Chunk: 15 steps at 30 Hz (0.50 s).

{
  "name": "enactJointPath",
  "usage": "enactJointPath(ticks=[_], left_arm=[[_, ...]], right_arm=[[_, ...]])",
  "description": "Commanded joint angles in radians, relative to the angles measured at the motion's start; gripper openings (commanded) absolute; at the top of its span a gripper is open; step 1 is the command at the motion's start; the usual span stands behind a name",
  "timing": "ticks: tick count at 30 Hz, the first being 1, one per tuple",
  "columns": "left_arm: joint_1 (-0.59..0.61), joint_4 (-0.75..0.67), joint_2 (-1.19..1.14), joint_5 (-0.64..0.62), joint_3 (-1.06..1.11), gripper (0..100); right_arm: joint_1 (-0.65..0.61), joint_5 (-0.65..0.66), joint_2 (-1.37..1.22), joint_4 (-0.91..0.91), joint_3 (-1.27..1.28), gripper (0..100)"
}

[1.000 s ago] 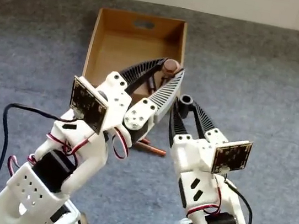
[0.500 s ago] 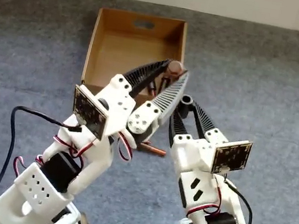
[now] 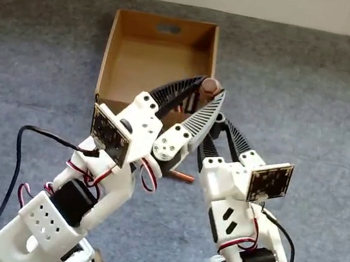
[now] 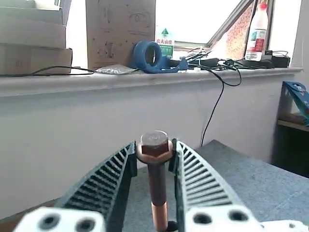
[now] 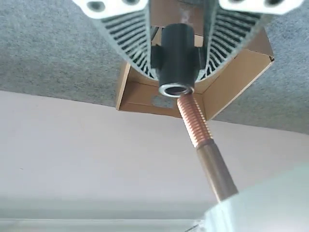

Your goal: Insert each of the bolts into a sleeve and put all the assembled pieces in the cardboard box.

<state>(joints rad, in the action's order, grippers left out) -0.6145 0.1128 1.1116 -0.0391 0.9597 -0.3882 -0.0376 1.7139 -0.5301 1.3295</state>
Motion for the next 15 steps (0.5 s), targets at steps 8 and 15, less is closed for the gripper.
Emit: enactJointPath(ticks=[8, 15], left_arm=[[-0.008, -0.066, 0.015, 0.005, -0.004, 1], [-0.008, -0.164, -0.077, 0.005, -0.01, 1]], right_arm=[[-0.008, 0.009, 0.016, 0.025, -0.01, 0.5], [-0.008, 0.009, 0.016, 0.025, -0.01, 0.5]])
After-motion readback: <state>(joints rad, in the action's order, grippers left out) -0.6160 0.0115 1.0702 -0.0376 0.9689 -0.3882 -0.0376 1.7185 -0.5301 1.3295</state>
